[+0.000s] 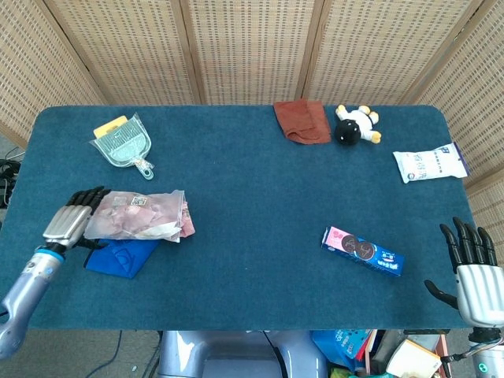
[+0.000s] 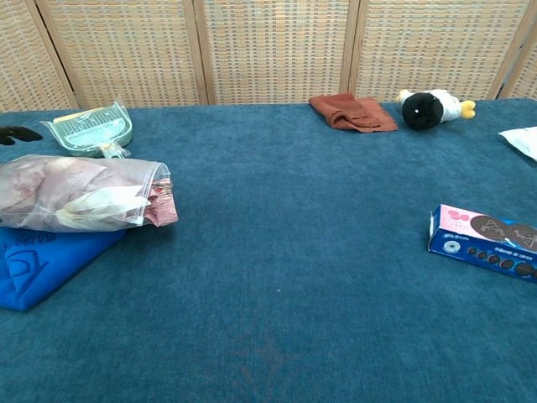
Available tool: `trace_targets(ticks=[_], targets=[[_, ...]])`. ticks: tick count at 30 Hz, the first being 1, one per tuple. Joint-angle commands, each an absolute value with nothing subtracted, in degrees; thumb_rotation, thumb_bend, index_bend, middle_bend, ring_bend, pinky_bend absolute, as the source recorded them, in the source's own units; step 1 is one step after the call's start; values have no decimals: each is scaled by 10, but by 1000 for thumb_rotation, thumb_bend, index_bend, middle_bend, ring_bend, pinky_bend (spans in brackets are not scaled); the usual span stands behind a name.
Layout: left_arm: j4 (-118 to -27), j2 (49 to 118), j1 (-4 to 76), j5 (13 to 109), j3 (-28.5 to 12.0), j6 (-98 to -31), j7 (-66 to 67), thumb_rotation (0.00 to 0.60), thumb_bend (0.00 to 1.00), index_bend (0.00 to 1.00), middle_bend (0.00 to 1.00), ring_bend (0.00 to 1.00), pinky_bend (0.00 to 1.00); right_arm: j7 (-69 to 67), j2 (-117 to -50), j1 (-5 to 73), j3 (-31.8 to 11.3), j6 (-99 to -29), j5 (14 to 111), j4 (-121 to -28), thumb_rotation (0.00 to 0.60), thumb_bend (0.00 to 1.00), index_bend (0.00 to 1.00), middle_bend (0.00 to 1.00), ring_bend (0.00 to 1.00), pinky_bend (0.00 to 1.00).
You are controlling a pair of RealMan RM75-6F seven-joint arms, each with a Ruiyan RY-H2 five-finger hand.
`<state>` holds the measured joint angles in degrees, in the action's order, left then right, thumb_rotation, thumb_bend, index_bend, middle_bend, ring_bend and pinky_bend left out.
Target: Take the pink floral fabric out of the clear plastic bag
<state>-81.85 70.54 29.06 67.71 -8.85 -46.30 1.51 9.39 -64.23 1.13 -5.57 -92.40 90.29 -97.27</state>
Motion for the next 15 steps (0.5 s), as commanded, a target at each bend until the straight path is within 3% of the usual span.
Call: trace_targets(ticks=[1, 13, 15], targets=[[-774, 746, 328, 620, -101, -424, 40, 600, 76, 0, 0, 0, 0, 90, -642, 11, -58, -921, 893, -970, 600, 0, 0, 0, 0, 0], [-728, 765, 373, 558, -88, -353, 64, 600, 76, 0, 0, 0, 0, 91, -644, 15, -62, -911, 875, -967, 600, 0, 0, 0, 0, 0], [-724, 767, 378, 554, -86, -343, 61, 600, 76, 0, 0, 5, 59, 92, -645, 15, -61, -910, 875, -967, 600, 0, 0, 0, 0, 0]])
